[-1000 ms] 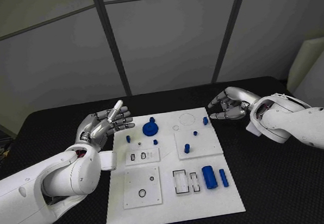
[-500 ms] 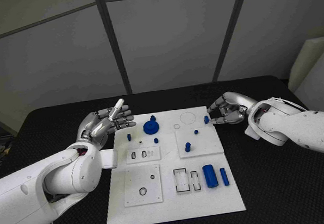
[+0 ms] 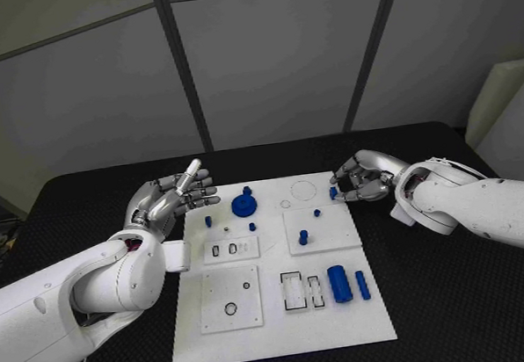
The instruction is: Assemble the parts on the task board
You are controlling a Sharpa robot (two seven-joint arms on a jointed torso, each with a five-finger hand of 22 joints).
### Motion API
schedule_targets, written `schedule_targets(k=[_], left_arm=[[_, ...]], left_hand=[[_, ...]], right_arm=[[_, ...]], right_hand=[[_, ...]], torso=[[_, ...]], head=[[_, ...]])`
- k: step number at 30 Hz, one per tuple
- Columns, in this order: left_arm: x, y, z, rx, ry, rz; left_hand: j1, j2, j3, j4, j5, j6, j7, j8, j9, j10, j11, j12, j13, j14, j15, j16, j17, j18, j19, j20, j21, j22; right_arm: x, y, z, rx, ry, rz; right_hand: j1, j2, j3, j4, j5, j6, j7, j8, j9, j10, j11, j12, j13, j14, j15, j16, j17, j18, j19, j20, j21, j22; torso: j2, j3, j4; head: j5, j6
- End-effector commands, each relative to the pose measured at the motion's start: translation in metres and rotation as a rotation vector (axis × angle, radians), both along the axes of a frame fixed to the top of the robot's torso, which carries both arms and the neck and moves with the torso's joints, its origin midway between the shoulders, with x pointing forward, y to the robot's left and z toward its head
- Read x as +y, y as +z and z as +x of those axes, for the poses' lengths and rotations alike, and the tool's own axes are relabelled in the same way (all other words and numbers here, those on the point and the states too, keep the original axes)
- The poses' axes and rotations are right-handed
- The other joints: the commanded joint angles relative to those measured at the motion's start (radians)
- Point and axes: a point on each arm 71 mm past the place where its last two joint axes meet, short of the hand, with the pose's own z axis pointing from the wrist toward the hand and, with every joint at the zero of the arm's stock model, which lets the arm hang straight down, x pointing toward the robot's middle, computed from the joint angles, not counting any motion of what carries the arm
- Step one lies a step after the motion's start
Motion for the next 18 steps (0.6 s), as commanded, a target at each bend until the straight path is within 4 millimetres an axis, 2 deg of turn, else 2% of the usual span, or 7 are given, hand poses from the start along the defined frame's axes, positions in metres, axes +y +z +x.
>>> schedule_targets(k=[1,18], left_arm=[[-0.0016,0.0014,0.0001,-0.010,-0.012,-0.002],[-0.0014,0.0013,0.0002,-0.010,-0.012,-0.002]], left_hand=[[0.009,0.001,-0.007,-0.001,-0.006,0.004,0.001,-0.004,0.000,-0.001,0.000,-0.005,0.000,-0.009,0.000,-0.003,0.001,0.004,-0.002,0.004,-0.002,-0.001],[0.009,0.001,-0.007,-0.001,-0.006,0.004,0.001,-0.004,0.000,-0.001,0.000,-0.005,0.000,-0.009,0.000,-0.003,0.001,0.004,-0.002,0.004,-0.002,-0.001]], right_arm=[[0.0019,-0.0008,0.0010,0.011,0.014,-0.010],[0.0064,-0.0038,0.0044,0.025,0.021,-0.028]], right_hand=[[0.007,0.005,0.001,-0.005,-0.006,0.003,0.001,-0.001,0.001,0.007,0.003,0.004,0.002,0.077,-0.001,0.005,0.135,-0.017,0.038,-0.002,0.001,0.182],[0.005,0.021,0.009,-0.006,-0.009,0.039,-0.001,0.012,0.006,0.019,0.002,0.021,0.018,0.077,-0.002,0.007,0.138,-0.018,0.040,-0.002,0.002,0.185]], torso=[[0.000,-0.0004,0.0009],[-0.001,0.0006,-0.0007]], head=[[0.000,-0.001],[0.003,-0.004]])
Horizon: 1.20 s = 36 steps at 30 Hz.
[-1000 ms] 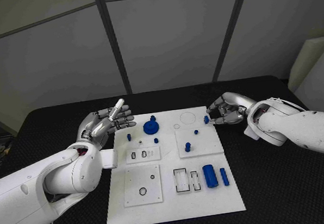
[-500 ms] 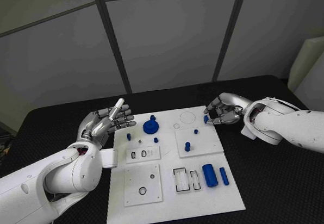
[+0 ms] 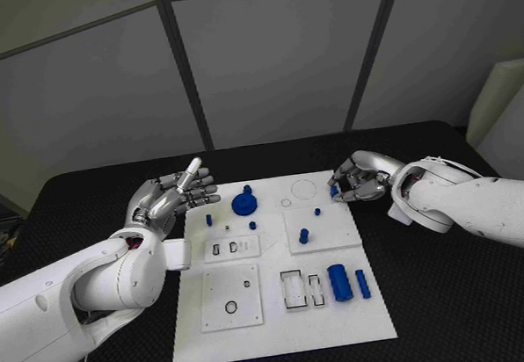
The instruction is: Assemble the parts on the task board
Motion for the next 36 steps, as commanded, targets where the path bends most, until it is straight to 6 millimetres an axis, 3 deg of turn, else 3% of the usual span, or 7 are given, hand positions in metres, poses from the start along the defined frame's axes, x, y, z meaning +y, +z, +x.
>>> schedule_targets(k=[1,18,30,36], left_arm=[[-0.001,0.001,0.000,-0.011,-0.012,-0.002],[0.001,0.001,0.000,-0.011,-0.007,0.000],[0.001,0.001,0.000,-0.009,-0.007,0.001],[0.002,0.001,0.000,-0.009,-0.006,0.001]], left_hand=[[0.009,0.001,-0.007,-0.001,-0.006,0.004,0.001,-0.004,0.000,-0.001,0.000,-0.005,0.000,-0.009,0.000,-0.003,0.002,0.004,-0.002,0.004,-0.002,-0.001],[0.011,0.001,-0.008,-0.001,-0.006,0.004,0.002,-0.004,0.000,-0.001,0.001,-0.005,0.000,-0.009,0.000,-0.004,0.002,0.004,-0.003,0.004,-0.003,-0.002],[0.012,0.001,-0.008,-0.001,-0.006,0.004,0.002,-0.004,0.000,-0.001,0.001,-0.006,0.000,-0.009,0.000,-0.004,0.002,0.004,-0.003,0.004,-0.003,-0.002],[0.012,0.001,-0.008,-0.001,-0.006,0.004,0.002,-0.004,0.000,-0.001,0.001,-0.006,0.000,-0.009,0.000,-0.004,0.002,0.004,-0.003,0.004,-0.003,-0.002]], right_arm=[[0.001,0.000,0.001,0.007,0.009,-0.013],[0.002,-0.003,0.003,0.017,0.005,-0.020],[0.004,0.002,0.002,-0.042,-0.016,-0.002],[0.009,0.008,-0.005,-0.068,-0.019,0.018]], right_hand=[[-0.003,0.013,0.006,-0.003,-0.004,0.011,0.001,0.008,0.002,0.008,-0.002,0.006,0.002,0.077,-0.002,0.007,0.138,-0.018,0.040,-0.002,0.002,0.185],[-0.009,0.028,0.016,-0.004,-0.004,0.051,-0.010,0.023,0.007,0.019,-0.011,0.021,0.017,0.078,-0.009,0.008,0.141,-0.019,0.043,-0.007,0.004,0.190],[0.009,0.071,0.050,-0.021,0.007,0.103,-0.032,0.050,0.017,0.036,-0.029,0.043,0.039,0.079,-0.024,0.010,0.147,-0.022,0.052,-0.021,0.009,0.200],[0.013,0.076,0.058,-0.027,0.009,0.107,-0.034,0.053,0.018,0.039,-0.031,0.047,0.044,0.080,-0.026,0.011,0.149,-0.022,0.054,-0.023,0.011,0.202]], torso=[[0.000,0.0004,-0.0007],[0.000,0.0003,-0.0002],[-0.001,0.0011,-0.0009],[-0.002,0.0004,-0.0016]], head=[[0.001,-0.001],[0.001,-0.003],[0.004,-0.003],[0.007,-0.003]])
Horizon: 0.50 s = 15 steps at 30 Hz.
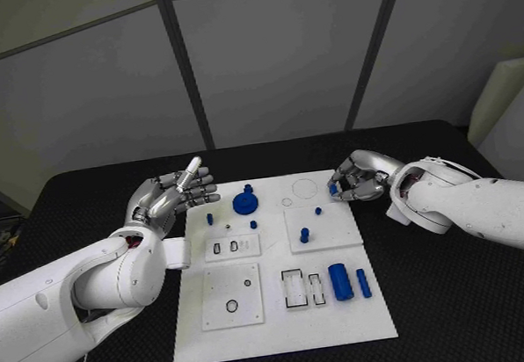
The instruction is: Assemble the parts on the task board
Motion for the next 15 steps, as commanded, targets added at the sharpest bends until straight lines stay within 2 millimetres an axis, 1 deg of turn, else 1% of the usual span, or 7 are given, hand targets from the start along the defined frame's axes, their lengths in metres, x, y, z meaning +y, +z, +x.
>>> schedule_targets(k=[1,4,6,10,13,14,15], left_arm=[[-0.001,0.002,0.000,-0.010,-0.011,-0.001],[0.000,0.002,-0.001,-0.010,-0.010,-0.001],[0.000,0.002,-0.001,-0.010,-0.010,-0.001],[0.001,0.002,-0.001,-0.010,-0.009,0.000],[0.002,0.002,-0.001,-0.011,-0.008,0.000],[0.002,0.002,-0.001,-0.011,-0.007,0.001],[0.003,0.002,-0.001,-0.011,-0.007,0.001]], left_hand=[[0.012,0.001,-0.006,0.002,-0.006,0.004,0.002,-0.004,0.000,-0.001,0.001,-0.006,0.000,-0.009,0.000,-0.004,0.001,0.004,-0.003,0.004,-0.003,-0.001],[0.012,0.001,-0.006,0.002,-0.006,0.004,0.002,-0.004,0.000,-0.001,0.001,-0.006,0.000,-0.009,0.000,-0.004,0.001,0.004,-0.003,0.004,-0.003,-0.001],[0.012,0.001,-0.006,0.002,-0.006,0.004,0.002,-0.004,0.000,-0.001,0.001,-0.006,0.000,-0.009,0.000,-0.004,0.001,0.004,-0.003,0.004,-0.003,-0.001],[0.012,0.001,-0.006,0.002,-0.006,0.004,0.002,-0.004,0.000,-0.001,0.001,-0.006,0.000,-0.009,0.000,-0.004,0.001,0.004,-0.003,0.004,-0.003,-0.001],[0.012,0.001,-0.006,0.002,-0.006,0.004,0.002,-0.004,0.000,-0.001,0.001,-0.006,0.000,-0.009,0.000,-0.004,0.001,0.004,-0.003,0.004,-0.003,-0.001],[0.012,0.001,-0.006,0.002,-0.006,0.004,0.002,-0.004,0.000,-0.001,0.001,-0.006,0.000,-0.009,0.000,-0.004,0.001,0.004,-0.003,0.004,-0.003,-0.001],[0.012,0.001,-0.006,0.002,-0.006,0.004,0.002,-0.004,0.000,-0.001,0.001,-0.006,0.000,-0.009,0.001,-0.004,0.001,0.004,-0.003,0.004,-0.003,-0.001]], right_arm=[[0.004,0.007,-0.004,-0.047,-0.020,0.019],[0.013,0.011,-0.011,-0.048,-0.007,0.035],[0.019,0.014,-0.014,-0.048,0.002,0.044],[0.038,0.023,-0.020,-0.052,0.030,0.073],[0.057,0.028,-0.024,-0.049,0.057,0.090],[0.066,0.029,-0.026,-0.047,0.069,0.095],[0.073,0.030,-0.027,-0.045,0.079,0.097]], right_hand=[[0.003,0.014,0.008,0.000,0.004,0.011,-0.006,0.005,0.010,0.009,-0.001,0.007,0.002,0.083,-0.008,0.003,0.149,-0.006,0.054,-0.009,0.006,0.202],[0.003,0.015,0.009,0.000,0.004,0.011,-0.006,0.005,0.010,0.008,-0.001,0.005,0.000,0.083,-0.008,0.003,0.150,-0.006,0.054,-0.009,0.006,0.203],[0.002,0.016,0.011,0.000,0.004,0.009,-0.005,0.004,0.009,0.007,-0.001,0.003,-0.001,0.083,-0.008,0.003,0.150,-0.006,0.054,-0.010,0.006,0.203],[0.000,0.018,0.013,0.000,0.005,0.007,-0.005,0.003,0.009,0.007,0.000,0.003,-0.002,0.083,-0.008,0.003,0.150,-0.006,0.055,-0.010,0.007,0.203],[0.000,0.018,0.013,0.000,0.005,0.007,-0.005,0.003,0.009,0.007,0.000,0.003,-0.002,0.083,-0.008,0.003,0.150,-0.006,0.055,-0.010,0.007,0.203],[-0.002,0.019,0.015,0.000,0.006,0.005,-0.004,0.002,0.009,0.007,0.000,0.002,-0.002,0.083,-0.008,0.003,0.151,-0.006,0.055,-0.011,0.007,0.203],[-0.002,0.019,0.015,0.000,0.006,0.005,-0.004,0.002,0.009,0.007,0.000,0.001,-0.002,0.083,-0.008,0.003,0.151,-0.006,0.055,-0.011,0.007,0.203]], torso=[[-0.002,-0.0008,-0.0012],[-0.003,-0.0027,-0.0006],[-0.005,-0.0042,-0.0008],[-0.009,-0.0069,0.0000],[-0.013,-0.0094,0.0004],[-0.015,-0.0107,0.0010],[-0.017,-0.0117,0.0022]], head=[[0.002,0.001],[0.003,0.002],[0.005,0.001],[0.010,-0.002],[0.014,-0.004],[0.015,-0.007],[0.015,-0.008]])
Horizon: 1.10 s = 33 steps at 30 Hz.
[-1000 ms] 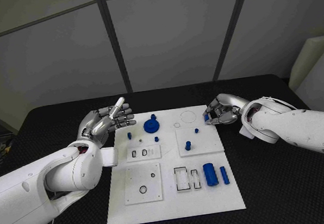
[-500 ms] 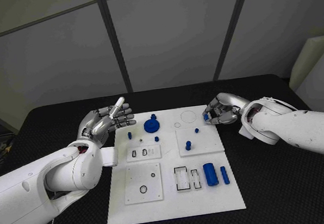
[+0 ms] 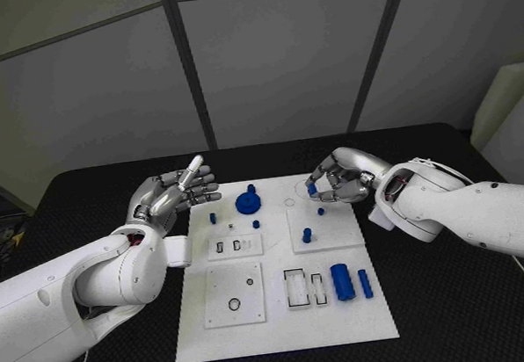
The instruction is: Assemble the parts on the task board
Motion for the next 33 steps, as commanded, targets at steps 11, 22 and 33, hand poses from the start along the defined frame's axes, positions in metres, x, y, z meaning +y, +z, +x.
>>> schedule_targets(k=[11,22,33], left_arm=[[0.004,0.002,0.000,-0.014,-0.001,0.003],[0.005,0.003,0.001,-0.015,0.003,0.005],[0.001,0.004,0.002,-0.023,0.006,0.004]], left_hand=[[0.013,0.002,-0.006,0.002,-0.006,0.004,0.002,-0.005,0.000,-0.001,0.001,-0.006,-0.001,-0.009,0.001,-0.005,0.002,0.004,-0.003,0.004,-0.003,-0.001],[0.013,0.002,-0.006,0.002,-0.006,0.005,0.001,-0.005,0.000,-0.001,0.001,-0.006,0.000,-0.009,0.001,-0.005,0.002,0.004,-0.003,0.004,-0.003,-0.001],[0.014,0.001,-0.007,0.002,-0.006,0.005,0.001,-0.005,0.000,-0.001,0.001,-0.007,0.000,-0.009,0.001,-0.005,0.002,0.004,-0.003,0.004,-0.003,-0.002]], right_arm=[[0.077,0.004,-0.007,0.015,0.060,-0.009],[0.125,-0.007,-0.012,0.049,0.096,-0.091],[0.148,-0.017,-0.023,0.051,0.150,-0.157]], right_hand=[[-0.005,0.011,0.009,0.001,0.008,0.003,-0.003,0.001,0.008,0.006,0.000,-0.005,-0.003,0.080,-0.005,0.003,0.148,-0.006,0.051,-0.008,0.006,0.203],[-0.017,0.002,0.011,-0.002,0.015,-0.005,0.000,-0.004,0.007,-0.002,0.002,-0.018,-0.014,0.079,-0.004,0.002,0.147,-0.007,0.053,-0.008,0.008,0.205],[-0.030,-0.005,0.009,-0.001,0.014,-0.005,0.000,-0.004,0.007,-0.002,0.003,-0.021,-0.015,0.079,-0.003,0.002,0.147,-0.007,0.054,-0.007,0.008,0.207]], torso=[[-0.014,-0.0112,0.0071],[-0.012,-0.0091,0.0068],[-0.011,-0.0081,0.0059]], head=[[0.028,-0.020],[0.039,-0.024],[0.043,-0.031]])
